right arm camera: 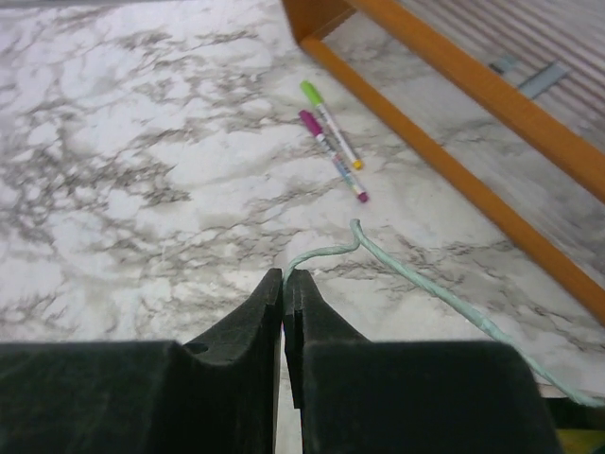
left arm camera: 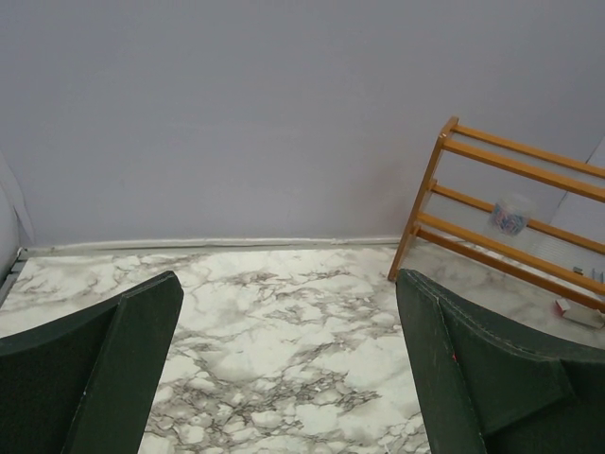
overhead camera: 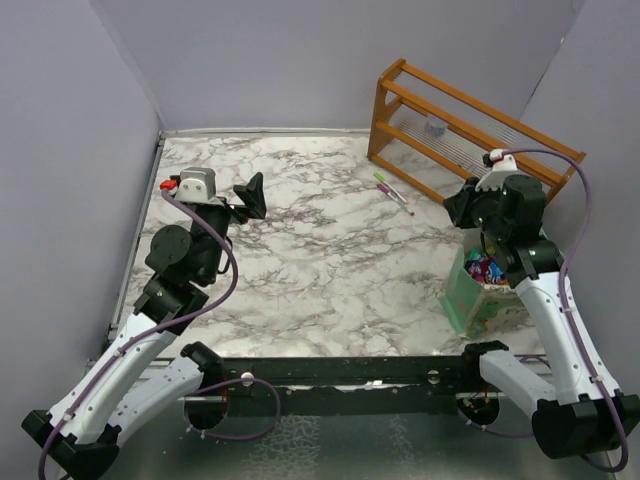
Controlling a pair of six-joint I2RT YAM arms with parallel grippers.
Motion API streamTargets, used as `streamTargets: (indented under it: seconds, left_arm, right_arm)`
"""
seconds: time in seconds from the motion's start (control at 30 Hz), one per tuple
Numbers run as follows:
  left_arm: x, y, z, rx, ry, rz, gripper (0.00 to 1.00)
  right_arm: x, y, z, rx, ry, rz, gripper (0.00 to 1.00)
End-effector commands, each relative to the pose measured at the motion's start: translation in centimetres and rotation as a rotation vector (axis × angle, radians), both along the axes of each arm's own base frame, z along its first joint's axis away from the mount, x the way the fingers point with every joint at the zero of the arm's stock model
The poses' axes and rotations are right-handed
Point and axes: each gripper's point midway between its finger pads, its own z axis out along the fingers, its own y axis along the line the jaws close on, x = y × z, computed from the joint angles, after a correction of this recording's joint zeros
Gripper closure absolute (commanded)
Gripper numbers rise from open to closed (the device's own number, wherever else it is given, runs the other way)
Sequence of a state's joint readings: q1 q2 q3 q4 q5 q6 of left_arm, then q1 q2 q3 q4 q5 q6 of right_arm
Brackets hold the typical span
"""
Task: Take the snacks out of the paper bag
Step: Move the paper bag to the center of the board.
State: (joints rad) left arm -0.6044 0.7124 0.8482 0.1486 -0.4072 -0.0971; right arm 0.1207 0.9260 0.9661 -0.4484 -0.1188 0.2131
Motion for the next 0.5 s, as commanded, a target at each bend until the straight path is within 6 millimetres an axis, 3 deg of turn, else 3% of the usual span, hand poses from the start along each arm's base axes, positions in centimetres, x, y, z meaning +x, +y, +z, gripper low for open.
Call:
streamTargets:
  seconds: [0.0,0.13,0.37,0.47]
  left_arm:
    - [-0.2,0.0,0.5,-0.031,-0.018,0.0,0.02]
    - [-0.1,-0.1,0.3,-0.032,-0.015,-0.001,0.02]
    - [0.2,-0.1,-0.1,-0.031,-0.004,0.007,0.02]
    - [0.3,-0.1,-0.3,-0.03,0.004,0.012,0.02]
  right_arm:
    - [-0.4,5.3,2.3,0.109,-0.062,0.307,0.94]
    - [-1.2,8.4,2.4,0.212,-0.022,0.485,0.95]
    - [-3.2,12.1,2.9,0.346,0.003,0.651,0.96]
    - [-4.4,15.0,3.5,0.363,-0.001,0.719,0.96]
